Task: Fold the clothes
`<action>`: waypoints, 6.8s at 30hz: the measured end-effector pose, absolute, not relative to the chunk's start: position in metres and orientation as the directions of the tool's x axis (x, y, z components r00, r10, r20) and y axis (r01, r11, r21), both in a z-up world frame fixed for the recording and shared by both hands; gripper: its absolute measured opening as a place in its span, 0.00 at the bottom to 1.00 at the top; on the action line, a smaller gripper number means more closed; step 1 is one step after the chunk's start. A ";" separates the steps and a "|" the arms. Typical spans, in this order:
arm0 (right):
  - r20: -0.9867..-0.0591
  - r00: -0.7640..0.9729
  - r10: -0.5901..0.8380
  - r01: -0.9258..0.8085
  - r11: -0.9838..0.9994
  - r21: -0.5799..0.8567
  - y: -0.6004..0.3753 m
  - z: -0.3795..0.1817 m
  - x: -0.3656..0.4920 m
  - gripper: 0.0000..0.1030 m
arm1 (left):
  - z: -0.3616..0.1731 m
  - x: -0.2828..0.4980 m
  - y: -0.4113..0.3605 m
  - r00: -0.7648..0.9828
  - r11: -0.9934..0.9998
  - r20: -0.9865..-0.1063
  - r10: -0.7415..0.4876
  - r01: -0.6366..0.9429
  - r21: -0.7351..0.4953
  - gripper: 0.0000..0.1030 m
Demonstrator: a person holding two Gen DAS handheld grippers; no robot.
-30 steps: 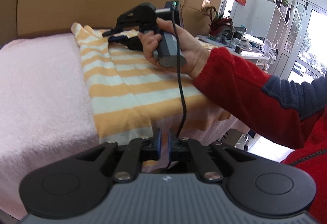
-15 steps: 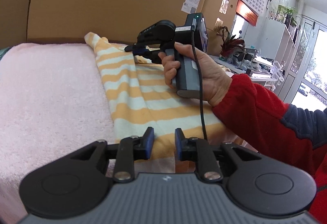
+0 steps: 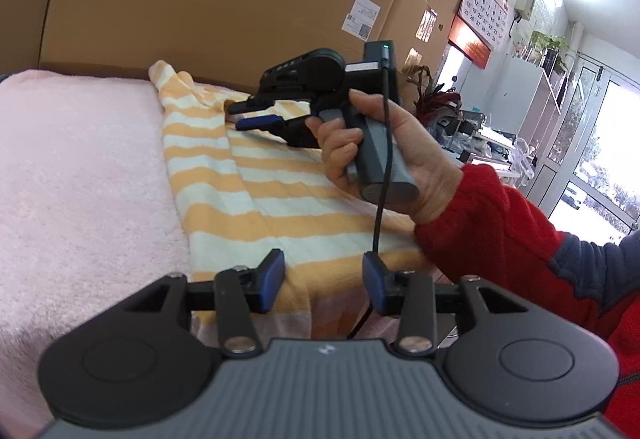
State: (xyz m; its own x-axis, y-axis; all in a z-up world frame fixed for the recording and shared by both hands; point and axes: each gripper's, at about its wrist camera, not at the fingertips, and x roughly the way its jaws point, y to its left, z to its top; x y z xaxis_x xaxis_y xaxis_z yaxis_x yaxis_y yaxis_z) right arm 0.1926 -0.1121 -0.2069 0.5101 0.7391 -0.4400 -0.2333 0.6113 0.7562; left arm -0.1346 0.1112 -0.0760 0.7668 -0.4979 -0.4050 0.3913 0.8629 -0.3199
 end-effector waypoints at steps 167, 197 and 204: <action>-0.228 0.936 0.269 -0.010 0.665 0.746 -0.370 -0.200 0.270 0.07 | -0.027 0.187 0.130 0.810 0.916 -0.432 -0.397 0.320 -0.242 0.92; -0.331 0.906 0.265 0.086 0.650 0.755 -0.376 -0.213 0.281 0.30 | -0.055 0.207 0.136 0.758 0.841 -0.378 -0.532 0.421 -0.339 0.97; -0.329 0.913 0.242 0.078 0.688 0.721 -0.372 -0.211 0.278 0.07 | -0.070 0.227 0.132 0.701 0.854 -0.494 -0.514 0.366 -0.369 0.55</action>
